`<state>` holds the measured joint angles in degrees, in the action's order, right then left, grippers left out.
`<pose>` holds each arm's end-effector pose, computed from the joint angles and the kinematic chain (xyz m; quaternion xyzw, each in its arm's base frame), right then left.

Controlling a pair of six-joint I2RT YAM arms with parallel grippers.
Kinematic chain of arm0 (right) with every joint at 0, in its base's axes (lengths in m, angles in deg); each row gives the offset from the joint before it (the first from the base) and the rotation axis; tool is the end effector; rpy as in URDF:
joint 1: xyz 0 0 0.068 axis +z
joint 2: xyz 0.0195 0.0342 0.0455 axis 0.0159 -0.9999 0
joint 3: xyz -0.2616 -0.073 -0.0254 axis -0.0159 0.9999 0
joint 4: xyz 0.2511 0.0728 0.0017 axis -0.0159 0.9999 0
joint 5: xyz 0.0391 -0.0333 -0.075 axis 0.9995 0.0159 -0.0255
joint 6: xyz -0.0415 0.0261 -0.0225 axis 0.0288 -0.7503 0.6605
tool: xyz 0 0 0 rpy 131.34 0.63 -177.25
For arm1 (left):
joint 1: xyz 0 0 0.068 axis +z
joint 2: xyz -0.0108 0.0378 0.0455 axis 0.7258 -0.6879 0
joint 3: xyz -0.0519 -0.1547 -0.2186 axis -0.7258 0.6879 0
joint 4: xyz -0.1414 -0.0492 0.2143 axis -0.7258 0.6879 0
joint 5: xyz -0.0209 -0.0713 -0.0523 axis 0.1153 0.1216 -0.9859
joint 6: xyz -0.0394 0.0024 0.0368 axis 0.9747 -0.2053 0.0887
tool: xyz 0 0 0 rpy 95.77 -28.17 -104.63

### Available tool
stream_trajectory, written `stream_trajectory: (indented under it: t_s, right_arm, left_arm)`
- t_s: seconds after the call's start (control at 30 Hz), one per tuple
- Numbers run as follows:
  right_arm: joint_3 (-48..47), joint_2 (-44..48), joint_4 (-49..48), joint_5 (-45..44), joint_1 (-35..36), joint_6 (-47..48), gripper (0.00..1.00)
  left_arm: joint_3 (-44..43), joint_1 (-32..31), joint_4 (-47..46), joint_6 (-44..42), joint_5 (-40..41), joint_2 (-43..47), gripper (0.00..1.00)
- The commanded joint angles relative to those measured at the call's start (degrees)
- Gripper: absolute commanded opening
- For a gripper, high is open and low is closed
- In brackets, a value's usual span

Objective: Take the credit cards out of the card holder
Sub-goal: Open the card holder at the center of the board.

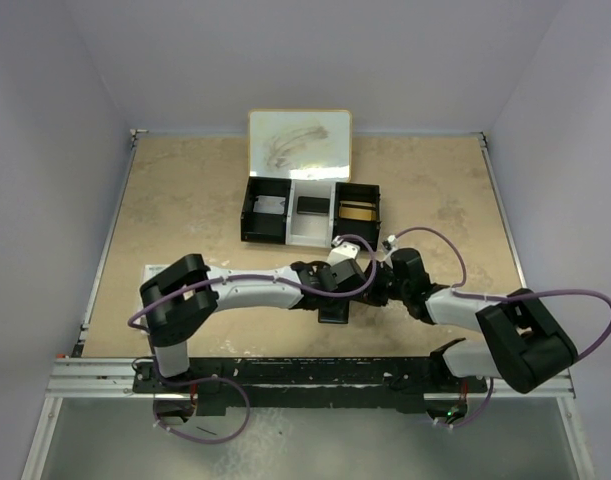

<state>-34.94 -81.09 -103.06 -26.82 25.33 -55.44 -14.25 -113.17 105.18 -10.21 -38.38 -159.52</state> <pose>0.1900 0.1084 0.1277 0.1128 0.8663 0.4196 0.2463 0.1562 -0.3312 0.1758 0.1507 0.9425 -0.1083 0.2780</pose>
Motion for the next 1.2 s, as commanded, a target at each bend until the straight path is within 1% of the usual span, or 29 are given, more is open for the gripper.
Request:
stream_trajectory:
  t_s: [0.0,0.1,0.17,0.23,0.27,0.4,0.5,0.53,0.63,0.7,0.83,0.9,0.97,1.03,1.07,1.17]
  right_arm:
    - [0.67,1.3,-0.87,-1.17,0.29,-1.02,0.24]
    - [0.67,1.39,-0.99,-0.88,0.29,-1.15,0.25]
    - [0.52,1.43,-0.92,-0.69,0.27,-1.25,0.25]
    - [0.35,1.48,-0.85,-0.57,0.26,-1.13,0.26]
    - [0.22,1.46,-0.79,-0.36,0.3,-1.08,0.27]
    - [0.36,0.53,-2.73,1.41,0.29,-1.1,0.31]
    - [0.16,-0.71,-3.94,2.85,0.45,-0.91,0.39]
    - [0.07,-1.02,-4.13,3.13,0.48,-0.83,0.41]
    - [-0.45,-2.5,-3.93,3.71,0.88,-0.2,0.46]
    - [-1.14,-3.34,-2.67,2.96,1.64,0.54,0.46]
    - [-1.52,-2.09,1.75,-1.82,2.08,0.61,0.31]
    - [-1.44,-0.1,3.57,-3.83,2.13,0.24,0.28]
    - [-1.38,1.73,4.13,-4.7,2.11,0.0,0.27]
    - [-1.41,2.05,4.17,-4.9,2.1,-0.1,0.27]
    - [-1.68,1.78,4.27,-4.74,2.08,-0.05,0.27]
    - [-2.22,0.08,4.17,-3.58,2.11,-0.05,0.28]
  left_arm:
    - [-2.43,-0.69,5.15,-1.59,6.08,-1.15,0.39]
    - [-2.09,-0.69,5.32,-2.17,7.24,-1.75,0.38]
    - [-1.72,-0.69,4.81,-3.07,7.18,-1.75,0.35]
    - [-1.0,-0.69,5.06,-2.52,7.92,-1.5,0.28]
    - [-0.17,-0.69,4.57,-2.17,7.99,-0.99,0.26]
    - [2.65,-0.69,1.37,-1.57,7.34,0.7,0.15]
    - [4.34,-0.69,-1.89,-1.33,6.22,2.12,0.02]
    - [4.7,-0.63,-2.81,-0.97,6.02,2.5,0.0]
    - [5.45,-0.52,-4.77,-0.41,5.11,3.22,0.0]
    - [5.79,-0.52,-5.24,-0.2,5.35,3.88,0.0]
    - [6.95,-0.3,-5.18,0.97,7.87,6.85,0.0]
    - [8.0,-0.13,-4.61,1.93,10.09,8.93,0.0]
    - [9.34,0.07,-3.9,2.64,12.44,10.5,0.11]
    - [10.05,0.34,-3.21,2.32,13.29,10.95,0.18]
    - [10.1,0.45,-2.9,2.06,13.36,10.6,0.2]
    - [9.46,0.45,-1.82,1.63,13.28,8.46,0.23]
